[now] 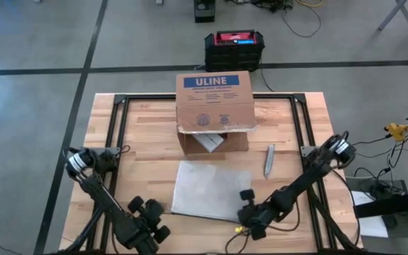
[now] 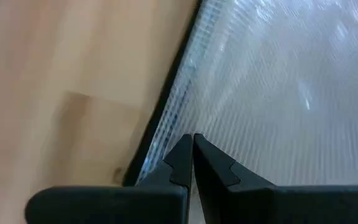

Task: Unpack boxes
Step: Open the white zip bag

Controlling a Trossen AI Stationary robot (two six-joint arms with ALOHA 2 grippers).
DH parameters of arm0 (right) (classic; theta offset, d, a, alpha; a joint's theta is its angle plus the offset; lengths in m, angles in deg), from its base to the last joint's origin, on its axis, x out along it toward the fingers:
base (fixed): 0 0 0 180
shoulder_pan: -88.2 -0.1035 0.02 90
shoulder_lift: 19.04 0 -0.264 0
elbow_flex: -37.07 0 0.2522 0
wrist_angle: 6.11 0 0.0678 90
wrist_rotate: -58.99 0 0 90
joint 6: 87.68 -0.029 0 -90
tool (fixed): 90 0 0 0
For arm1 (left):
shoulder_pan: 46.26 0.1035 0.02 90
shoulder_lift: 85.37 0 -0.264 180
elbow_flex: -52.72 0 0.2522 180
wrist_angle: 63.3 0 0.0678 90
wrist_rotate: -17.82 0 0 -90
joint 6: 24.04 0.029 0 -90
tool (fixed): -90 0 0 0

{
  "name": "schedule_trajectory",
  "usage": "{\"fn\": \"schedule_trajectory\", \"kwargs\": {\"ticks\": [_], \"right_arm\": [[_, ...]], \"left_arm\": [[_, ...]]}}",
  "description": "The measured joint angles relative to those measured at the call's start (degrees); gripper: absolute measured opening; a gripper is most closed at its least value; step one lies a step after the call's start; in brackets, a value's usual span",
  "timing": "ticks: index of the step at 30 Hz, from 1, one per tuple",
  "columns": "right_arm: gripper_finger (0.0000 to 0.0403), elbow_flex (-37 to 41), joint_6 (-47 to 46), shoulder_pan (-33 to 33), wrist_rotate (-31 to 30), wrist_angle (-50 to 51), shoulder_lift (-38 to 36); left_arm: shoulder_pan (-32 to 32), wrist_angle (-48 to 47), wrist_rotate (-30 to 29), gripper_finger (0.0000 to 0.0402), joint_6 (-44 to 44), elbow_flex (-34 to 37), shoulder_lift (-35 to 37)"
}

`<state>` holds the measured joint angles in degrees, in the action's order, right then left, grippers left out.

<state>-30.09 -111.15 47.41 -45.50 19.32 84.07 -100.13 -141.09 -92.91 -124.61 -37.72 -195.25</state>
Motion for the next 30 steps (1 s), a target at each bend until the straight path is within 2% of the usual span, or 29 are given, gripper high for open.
{"fn": "schedule_trajectory", "kwargs": {"ticks": [4,7,9,11,14,17,20,25,30], "right_arm": [[0.0,3.0,-0.7,-0.1,-2.9,2.3,-4.8],[0.0,4.3,0.2,0.3,-3.9,0.9,-7.4],[0.0,4.4,0.5,0.5,-6.0,0.5,-7.7],[0.0,4.4,0.9,0.7,-6.6,0.0,-7.7],[0.0,4.4,2.9,0.8,-6.2,-4.5,-7.6],[0.0,4.4,3.5,1.4,-6.3,-6.6,-6.6],[0.0,4.4,4.0,1.8,-6.6,-8.2,-6.2],[0.0,4.4,6.4,4.0,-9.5,-10.2,-4.1],[0.0,4.4,7.9,7.7,-9.6,-11.0,-0.4]], "left_arm": [[-3.7,-1.3,5.3,0.0,-7.2,0.6,0.0],[-6.4,-0.8,6.2,0.0,-13.2,0.6,-0.1],[-8.3,1.1,3.5,0.0,-17.6,0.8,-0.3],[-9.6,4.1,-2.1,0.0,-19.2,0.8,-0.6],[-10.5,12.1,-14.0,0.0,-14.4,0.9,-0.6],[-9.7,23.0,-21.1,0.0,-2.2,0.9,-0.7],[-8.7,30.3,-20.9,0.0,5.7,1.0,-0.7],[-8.1,31.5,-16.8,0.0017,5.0,1.1,-0.7],[-8.2,32.6,-15.8,0.0061,4.1,0.9,-1.0]]}}
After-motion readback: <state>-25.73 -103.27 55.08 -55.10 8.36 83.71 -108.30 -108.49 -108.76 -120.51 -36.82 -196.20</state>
